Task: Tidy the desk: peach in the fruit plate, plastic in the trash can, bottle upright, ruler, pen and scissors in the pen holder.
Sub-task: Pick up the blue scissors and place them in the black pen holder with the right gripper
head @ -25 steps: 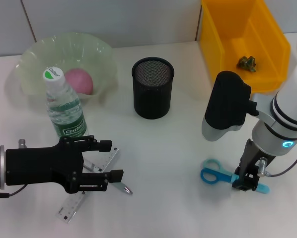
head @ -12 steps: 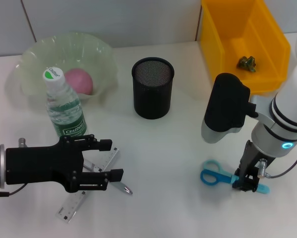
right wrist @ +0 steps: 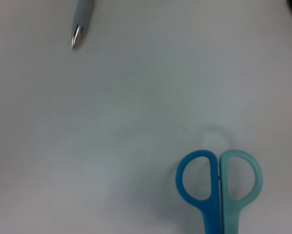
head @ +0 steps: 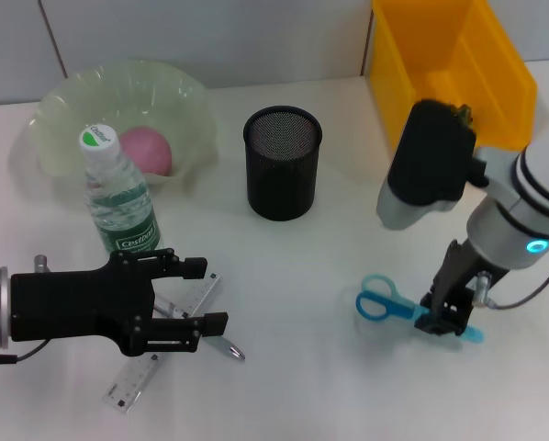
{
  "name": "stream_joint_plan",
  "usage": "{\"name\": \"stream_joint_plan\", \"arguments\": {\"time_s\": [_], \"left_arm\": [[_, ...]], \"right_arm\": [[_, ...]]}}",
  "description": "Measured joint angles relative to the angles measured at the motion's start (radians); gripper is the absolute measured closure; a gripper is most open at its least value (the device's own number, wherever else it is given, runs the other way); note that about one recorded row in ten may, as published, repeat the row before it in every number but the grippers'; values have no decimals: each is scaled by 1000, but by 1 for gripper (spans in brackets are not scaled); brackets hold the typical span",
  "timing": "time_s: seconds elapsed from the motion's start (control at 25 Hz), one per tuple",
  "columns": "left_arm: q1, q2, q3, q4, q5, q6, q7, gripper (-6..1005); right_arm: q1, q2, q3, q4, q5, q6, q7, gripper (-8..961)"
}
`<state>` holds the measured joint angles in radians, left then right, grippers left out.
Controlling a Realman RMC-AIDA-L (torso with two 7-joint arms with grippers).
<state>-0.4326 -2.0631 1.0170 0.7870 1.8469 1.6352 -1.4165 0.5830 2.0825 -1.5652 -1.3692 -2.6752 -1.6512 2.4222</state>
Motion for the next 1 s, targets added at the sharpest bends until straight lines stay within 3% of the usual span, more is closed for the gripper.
{"name": "stream_joint_plan", "arguments": {"time_s": [0.32,0.36,0.4,0.56,0.76,1.0], "left_arm": [[-1,0,0,0,0,0,1,205],[-1,0,0,0,0,0,1,205],[-1,0,0,-1,0,0,1,205],[-1,0,0,-2,0,0,1,205],[-3,0,0,-4,0,1,1,205],[-6,-2,0,-6,0,4,1,205]], "right_arm": [[-48,-1,187,-97,116,-4,-92,732],[-63,-1,260,-109,178,6,-137,732],[-63,-1,260,-109,178,6,-137,731],[-91,-4,419,-107,362,62,-263,729],[-95,-4,479,-58,485,160,-369,727],[-81,-4,472,19,600,286,-459,723]]}}
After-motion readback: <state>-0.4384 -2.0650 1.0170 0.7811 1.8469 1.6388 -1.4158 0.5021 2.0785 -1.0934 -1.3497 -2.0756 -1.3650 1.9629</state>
